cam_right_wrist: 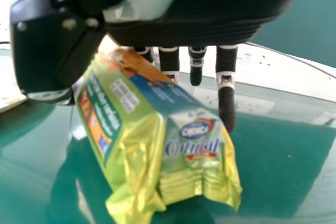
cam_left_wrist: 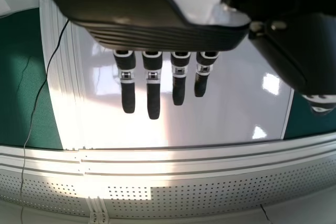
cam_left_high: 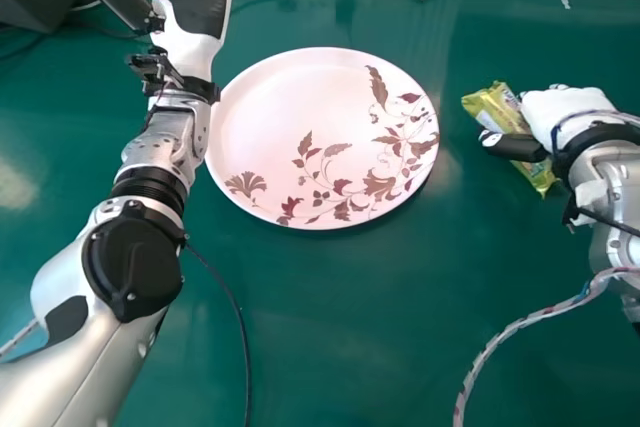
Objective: Pick up biscuit and place it in the plate
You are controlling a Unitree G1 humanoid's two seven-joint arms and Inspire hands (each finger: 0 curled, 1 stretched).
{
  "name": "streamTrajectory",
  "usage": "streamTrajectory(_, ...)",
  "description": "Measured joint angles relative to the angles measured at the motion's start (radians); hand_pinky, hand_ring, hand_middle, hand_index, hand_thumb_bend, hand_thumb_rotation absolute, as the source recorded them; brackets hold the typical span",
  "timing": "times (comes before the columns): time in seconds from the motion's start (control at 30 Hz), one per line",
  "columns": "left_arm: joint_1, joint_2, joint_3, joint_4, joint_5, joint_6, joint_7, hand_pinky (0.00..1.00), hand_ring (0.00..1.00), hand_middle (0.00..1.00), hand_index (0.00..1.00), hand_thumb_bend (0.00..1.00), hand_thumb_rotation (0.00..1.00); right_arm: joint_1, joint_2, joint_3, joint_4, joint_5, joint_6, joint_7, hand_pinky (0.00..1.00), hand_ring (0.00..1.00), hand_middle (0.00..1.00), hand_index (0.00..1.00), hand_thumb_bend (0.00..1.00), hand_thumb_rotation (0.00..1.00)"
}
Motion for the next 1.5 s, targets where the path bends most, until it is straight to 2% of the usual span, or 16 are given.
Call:
streamTrajectory(0.13, 0.000, 0.000, 0.000, 0.000, 0.000, -0.003, -0.001, 0.80, 0.81, 0.94, 0.97, 1.00, 0.64, 0.000, 0.000, 0.000, -0.003, 0.000, 0.006, 0.006, 0.33, 0.43, 0.53, 0.50, 0.47, 0.00)
streamTrajectory(0.3, 0.000, 0.000, -0.001, 0.000, 0.000, -0.035, -0.002, 0.80, 0.82, 0.93, 0.97, 1.00, 0.66, 0.000, -0.002, -0.002, -0.007, 0.000, 0.009, 0.016, 0.33, 0.44, 0.54, 0.49, 0.47, 0.00)
streamTrajectory(0.37, 0.000, 0.000, -0.001, 0.000, 0.000, -0.034, -0.002, 0.80, 0.83, 0.94, 0.97, 1.00, 0.67, 0.000, -0.003, -0.006, -0.011, 0.002, 0.009, 0.027, 0.31, 0.42, 0.50, 0.55, 0.46, 0.00)
streamTrajectory(0.43, 0.000, 0.000, -0.001, 0.000, 0.000, -0.034, -0.002, 0.81, 0.83, 0.94, 0.97, 1.00, 0.67, 0.001, -0.004, -0.012, -0.015, 0.004, 0.012, 0.038, 0.30, 0.41, 0.49, 0.56, 0.46, 0.00)
streamTrajectory(0.97, 0.000, 0.000, -0.001, 0.000, 0.003, -0.037, -0.008, 0.81, 0.82, 0.94, 0.96, 1.00, 0.66, 0.030, -0.019, -0.035, -0.079, 0.004, 0.040, 0.081, 0.29, 0.40, 0.49, 0.56, 0.46, 0.00)
streamTrajectory(1.5, 0.000, 0.000, -0.002, 0.000, 0.009, -0.053, -0.010, 0.82, 0.82, 0.94, 0.96, 1.00, 0.68, 0.048, -0.024, -0.048, -0.154, -0.021, 0.058, 0.144, 0.30, 0.40, 0.48, 0.56, 0.46, 0.00)
